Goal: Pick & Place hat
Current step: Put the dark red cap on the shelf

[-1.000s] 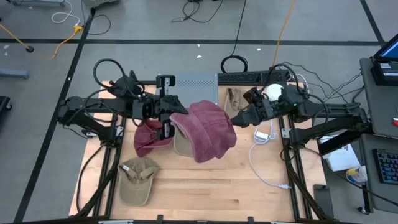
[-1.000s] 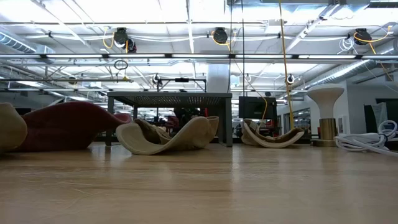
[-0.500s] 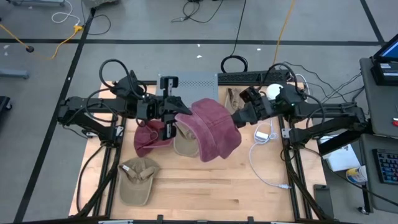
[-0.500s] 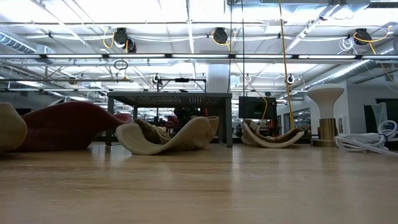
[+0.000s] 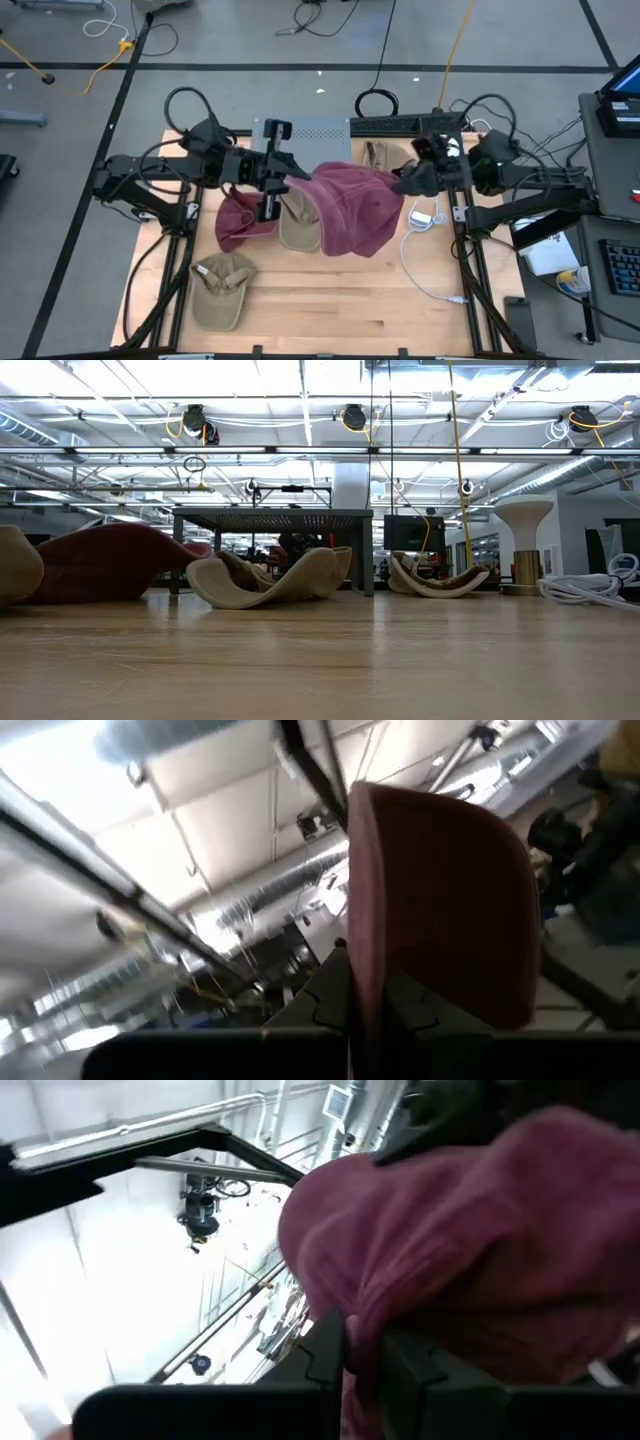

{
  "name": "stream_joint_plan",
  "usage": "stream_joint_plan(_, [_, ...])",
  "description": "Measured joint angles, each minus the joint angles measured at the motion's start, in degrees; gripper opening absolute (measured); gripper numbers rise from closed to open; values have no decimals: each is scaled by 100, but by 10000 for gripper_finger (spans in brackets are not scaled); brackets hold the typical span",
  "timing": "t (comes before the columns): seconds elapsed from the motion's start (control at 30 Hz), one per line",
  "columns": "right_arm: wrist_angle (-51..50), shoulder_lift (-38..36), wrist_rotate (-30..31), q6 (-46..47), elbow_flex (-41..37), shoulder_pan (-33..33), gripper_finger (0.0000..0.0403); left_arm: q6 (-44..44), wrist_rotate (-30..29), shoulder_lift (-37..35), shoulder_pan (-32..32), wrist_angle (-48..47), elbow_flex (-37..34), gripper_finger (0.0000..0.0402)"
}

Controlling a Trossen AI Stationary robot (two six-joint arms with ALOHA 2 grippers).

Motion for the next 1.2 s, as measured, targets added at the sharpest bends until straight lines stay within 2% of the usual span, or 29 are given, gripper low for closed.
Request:
stream_joint_plan(0.1, [19, -201, -11, -273, 0, -55, 22, -784, -32, 0, 99, -140, 0, 43])
stream_joint_plan(0.23, [33, -450, -36, -592, 0, -189, 22, -1813, -367, 0, 187, -642, 0, 71])
stream_joint_plan(0.53, [51, -957, -327, -962, 0, -729, 22, -3399, -1221, -2, 223, -1518, 0, 137])
stream_joint_plan(0.7, [30, -1209, -477, -1121, 0, -1002, 22, -4725, -1203, -2, 361, -1726, 0, 178])
stream_joint_plan(0.83, [-71, -1364, -576, -1270, 0, -1199, 22, -5925, -963, -4, 495, -1761, 0, 205])
stream_joint_plan(1.03, [-153, -1443, -724, -1528, 2, -1397, 22, -7771, -893, -7, 605, -1962, 0, 231])
stream_joint_plan(1.2, [-178, -1378, -764, -1840, 2, -1547, 22, -8602, -874, -9, 622, -2363, 0, 245])
